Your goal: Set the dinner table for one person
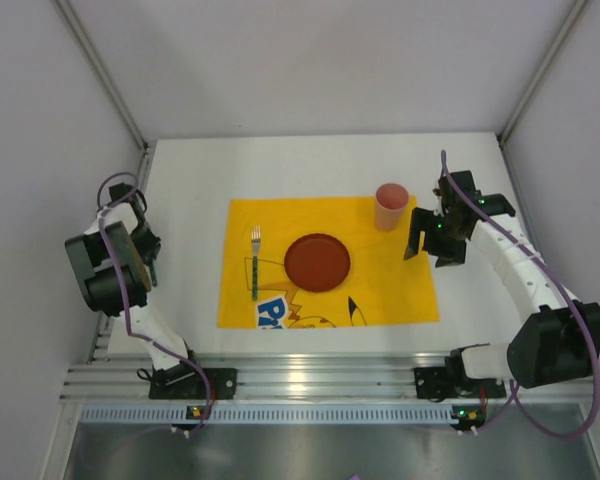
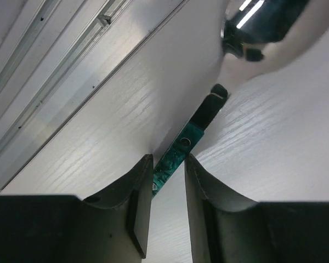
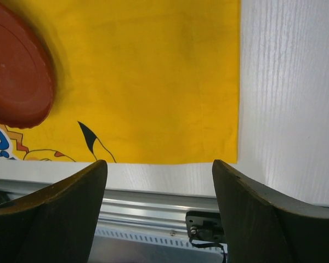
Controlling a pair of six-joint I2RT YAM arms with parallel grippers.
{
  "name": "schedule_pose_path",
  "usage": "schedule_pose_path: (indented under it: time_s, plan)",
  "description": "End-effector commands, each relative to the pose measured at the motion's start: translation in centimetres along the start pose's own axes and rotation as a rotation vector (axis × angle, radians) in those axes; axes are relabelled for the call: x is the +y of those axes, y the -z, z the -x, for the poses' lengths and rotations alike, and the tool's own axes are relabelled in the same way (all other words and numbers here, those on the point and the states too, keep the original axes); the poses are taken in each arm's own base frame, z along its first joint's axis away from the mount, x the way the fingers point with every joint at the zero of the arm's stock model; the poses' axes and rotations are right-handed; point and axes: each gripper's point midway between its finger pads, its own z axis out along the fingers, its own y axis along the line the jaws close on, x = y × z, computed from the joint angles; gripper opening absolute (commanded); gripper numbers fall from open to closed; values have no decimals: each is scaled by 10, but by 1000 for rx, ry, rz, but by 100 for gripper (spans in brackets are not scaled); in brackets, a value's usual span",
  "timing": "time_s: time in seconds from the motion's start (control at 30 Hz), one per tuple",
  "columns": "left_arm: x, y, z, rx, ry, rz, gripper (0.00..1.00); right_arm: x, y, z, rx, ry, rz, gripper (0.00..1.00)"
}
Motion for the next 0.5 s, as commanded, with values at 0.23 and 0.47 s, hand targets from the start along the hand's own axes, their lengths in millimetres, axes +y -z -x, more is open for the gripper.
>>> schedule_pose_path:
  time_s: [0.23,0.47]
  plan:
    - [-16,-42,-57,165,-10,-76,17,0,7,14,-61,19,-18,78]
    - [-18,-46,-63,187,-16,-71,27,-2,5,8,-58,11,-18,78]
